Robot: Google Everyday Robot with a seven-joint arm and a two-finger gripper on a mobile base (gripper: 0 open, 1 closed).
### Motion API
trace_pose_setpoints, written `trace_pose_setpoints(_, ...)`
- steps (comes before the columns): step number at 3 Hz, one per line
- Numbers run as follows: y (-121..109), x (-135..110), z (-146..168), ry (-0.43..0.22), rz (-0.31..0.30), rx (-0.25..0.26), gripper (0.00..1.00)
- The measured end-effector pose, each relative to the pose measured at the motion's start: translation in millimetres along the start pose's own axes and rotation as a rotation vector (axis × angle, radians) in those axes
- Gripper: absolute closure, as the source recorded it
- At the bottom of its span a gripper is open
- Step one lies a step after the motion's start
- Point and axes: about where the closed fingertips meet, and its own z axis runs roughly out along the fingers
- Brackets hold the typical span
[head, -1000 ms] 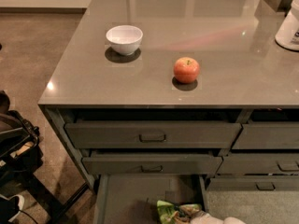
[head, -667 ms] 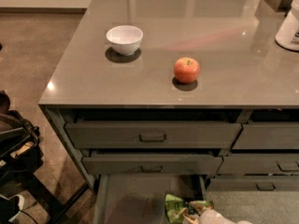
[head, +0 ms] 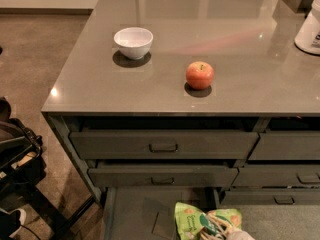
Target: Pick green rice chip bag from bottom drawer and place on counter
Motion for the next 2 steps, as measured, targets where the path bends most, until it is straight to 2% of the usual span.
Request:
trace_pose_setpoints(1,-16.6,-19.2,-28.4,0.009,-0.04,0.067,1.0)
trace_pose_setpoints(2,-14.9,-14.5,-27.5,0.011,-0.03,0.065,1.0)
